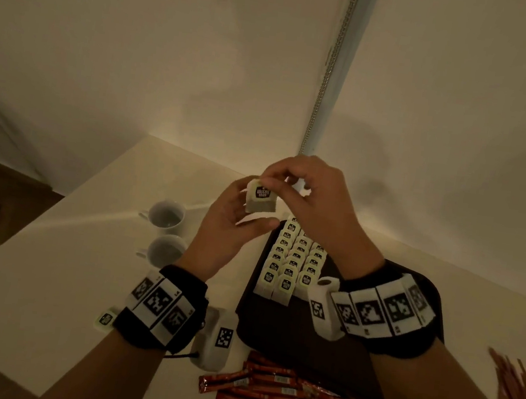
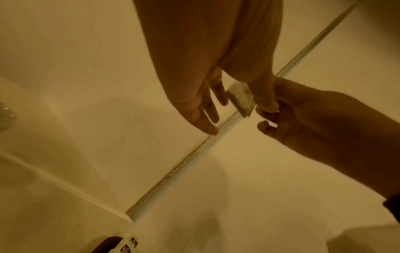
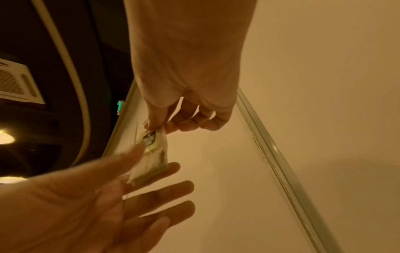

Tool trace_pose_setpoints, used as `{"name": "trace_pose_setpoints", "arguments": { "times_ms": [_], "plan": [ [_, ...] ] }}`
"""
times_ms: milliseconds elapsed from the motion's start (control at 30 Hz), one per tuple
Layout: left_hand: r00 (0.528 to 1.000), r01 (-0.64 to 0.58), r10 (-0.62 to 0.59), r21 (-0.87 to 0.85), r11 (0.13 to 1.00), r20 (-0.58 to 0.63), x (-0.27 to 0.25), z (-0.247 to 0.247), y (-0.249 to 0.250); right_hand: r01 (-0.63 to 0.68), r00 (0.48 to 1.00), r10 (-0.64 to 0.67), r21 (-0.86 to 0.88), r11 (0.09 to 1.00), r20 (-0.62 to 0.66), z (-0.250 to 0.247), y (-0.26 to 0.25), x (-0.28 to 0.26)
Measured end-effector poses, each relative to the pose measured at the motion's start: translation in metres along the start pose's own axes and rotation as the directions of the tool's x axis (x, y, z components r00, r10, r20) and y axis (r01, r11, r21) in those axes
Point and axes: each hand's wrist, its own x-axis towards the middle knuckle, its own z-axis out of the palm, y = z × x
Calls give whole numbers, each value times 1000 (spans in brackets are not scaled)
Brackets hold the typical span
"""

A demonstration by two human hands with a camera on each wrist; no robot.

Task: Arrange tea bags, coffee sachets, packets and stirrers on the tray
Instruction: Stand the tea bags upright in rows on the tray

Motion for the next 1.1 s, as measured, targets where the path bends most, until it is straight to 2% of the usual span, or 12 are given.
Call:
{"name": "trace_pose_setpoints", "arguments": {
  "times_ms": [100, 200, 300, 500, 733, 800, 900, 1100],
  "plan": [
    [998, -53, 50, -67, 996, -47, -2, 8, 6, 27, 1000, -28, -40, 999, -9, -6, -10, 5],
    [995, -92, 87, -88, 992, -57, -4, 10, 9, 28, 999, -27, 10, 1000, -42, -10, -17, 7],
    [989, -119, 113, -69, 990, -91, -6, 10, 14, -30, 997, 39, 137, 990, -64, -12, -20, 7],
    [975, -178, 165, -78, 981, -149, -8, 8, 18, -127, 990, 139, 234, 964, -37, -8, -16, 4],
    [972, -159, 136, -108, 981, -191, -10, 11, 21, -153, 985, 168, 265, 952, -32, -6, -17, 5],
    [973, -139, 101, -179, 974, -206, -10, 11, 21, -178, 979, 197, 277, 944, -41, -6, -16, 5],
    [984, -118, 77, -264, 957, -159, -13, 10, 23, -227, 967, 252, 323, 919, -38, -6, -18, 5],
    [993, -73, 52, -212, 975, -102, -18, 18, 24, -220, 967, 245, 260, 940, -66, -7, -24, 7]
  ]
}}
